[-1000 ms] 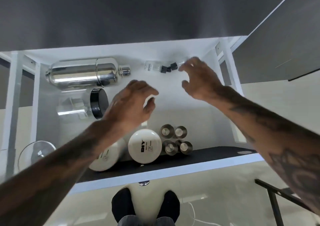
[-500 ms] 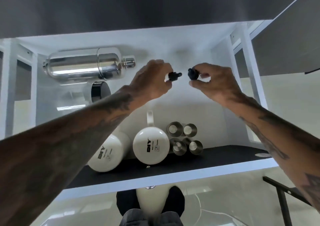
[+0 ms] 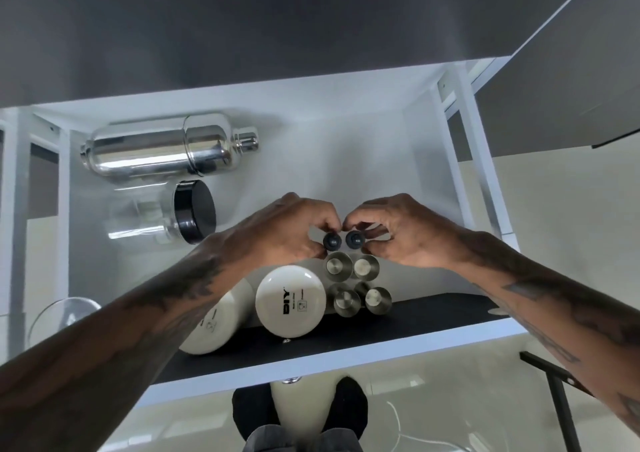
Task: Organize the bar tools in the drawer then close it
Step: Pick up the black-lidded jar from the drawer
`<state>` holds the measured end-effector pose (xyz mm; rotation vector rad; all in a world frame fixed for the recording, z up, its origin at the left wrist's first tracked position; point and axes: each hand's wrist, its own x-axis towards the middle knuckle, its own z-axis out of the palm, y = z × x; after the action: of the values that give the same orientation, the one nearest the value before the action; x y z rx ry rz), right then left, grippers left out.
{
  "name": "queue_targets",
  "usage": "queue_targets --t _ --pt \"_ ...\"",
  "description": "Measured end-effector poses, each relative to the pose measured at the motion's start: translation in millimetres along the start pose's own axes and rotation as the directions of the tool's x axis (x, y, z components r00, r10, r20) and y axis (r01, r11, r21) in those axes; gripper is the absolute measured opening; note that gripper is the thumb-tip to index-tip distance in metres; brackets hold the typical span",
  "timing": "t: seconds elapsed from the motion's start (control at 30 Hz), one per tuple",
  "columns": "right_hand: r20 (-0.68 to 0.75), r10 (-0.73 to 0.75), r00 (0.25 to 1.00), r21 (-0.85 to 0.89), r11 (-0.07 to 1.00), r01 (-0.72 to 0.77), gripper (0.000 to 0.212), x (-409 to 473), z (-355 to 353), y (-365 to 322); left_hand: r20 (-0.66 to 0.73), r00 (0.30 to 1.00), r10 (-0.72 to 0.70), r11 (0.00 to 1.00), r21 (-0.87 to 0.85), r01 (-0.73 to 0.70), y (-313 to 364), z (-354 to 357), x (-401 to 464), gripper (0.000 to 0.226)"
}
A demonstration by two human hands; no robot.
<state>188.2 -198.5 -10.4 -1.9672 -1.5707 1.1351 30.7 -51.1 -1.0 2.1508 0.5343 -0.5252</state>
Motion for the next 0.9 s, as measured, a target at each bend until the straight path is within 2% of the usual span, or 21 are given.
queue_targets --t 0.1,0.2,0.23,0.3,0.37,0.4,0.43,0.5,0.57,0.63,0.67,0.73,0.77,0.83,0.9 --pt "0.037 -0.016 0.999 -0.067 0.998 0.018 0.033 -1 0 0 0.065 0.997 0.044 0.993 0.103 -0.051 6 2 -2 0.037" --pt "0.093 0.096 0.991 -0.124 0.989 -0.084 0.044 2 -9 -4 0.106 0.994 0.023 0.988 0.15 -0.039 8 -10 -11 0.05" --pt "0.088 0.125 0.988 -0.146 0.983 -0.112 0.045 3 -16 -7 0.071 0.997 0.021 0.99 0.14 -0.031 8 -19 -17 0.052" --pt "-0.023 0.147 0.989 -0.167 0.975 -0.148 0.04 7 -32 -18 -0.12 0.993 -0.002 0.998 0.057 0.009 1 -45 -40 0.044" --pt "-0.202 0.141 0.969 -0.119 0.979 -0.167 0.031 22 -45 -36 -0.391 0.919 -0.042 0.999 0.01 0.05 -20 -69 -69 0.032" --pt "-0.278 0.141 0.95 -0.071 0.983 -0.166 0.028 34 -47 -47 -0.487 0.872 -0.05 0.992 0.077 0.1 -37 -76 -82 0.032" --pt "-0.324 0.147 0.935 -0.025 0.986 -0.164 0.026 49 -45 -58 -0.515 0.855 -0.055 0.965 0.192 0.178 -53 -80 -95 0.038" --pt "-0.334 0.148 0.931 0.012 0.988 -0.153 0.025 83 -36 -82 -0.437 0.894 -0.101 0.869 0.398 0.293 -78 -77 -110 0.061" --pt "-0.245 0.199 0.949 -0.072 0.972 -0.223 0.025 113 -22 -104 -0.336 0.932 -0.133 0.79 0.532 0.305 -90 -70 -112 0.089" --pt "-0.048 0.361 0.931 -0.1 0.926 -0.364 0.028 134 -3 -121 -0.319 0.933 -0.169 0.733 0.592 0.335 -90 -64 -104 0.111" --pt "0.089 0.442 0.893 -0.039 0.897 -0.44 0.03 139 9 -126 -0.328 0.926 -0.188 0.712 0.604 0.358 -90 -62 -99 0.117" --pt "0.327 0.519 0.79 0.155 0.795 -0.587 0.036 144 30 -129 -0.371 0.907 -0.198 0.694 0.601 0.397 -88 -58 -90 0.117" --pt "0.382 0.528 0.759 0.245 0.734 -0.634 0.039 145 39 -127 -0.394 0.9 -0.185 0.693 0.597 0.404 -89 -57 -87 0.113" --pt "0.4 0.531 0.747 0.382 0.644 -0.663 0.043 146 52 -120 -0.425 0.894 -0.143 0.712 0.583 0.391 -89 -59 -86 0.102" --pt "0.409 0.499 0.764 0.519 0.561 -0.645 0.046 144 57 -119 -0.442 0.889 -0.115 0.787 0.506 0.354 -89 -65 -90 0.097"
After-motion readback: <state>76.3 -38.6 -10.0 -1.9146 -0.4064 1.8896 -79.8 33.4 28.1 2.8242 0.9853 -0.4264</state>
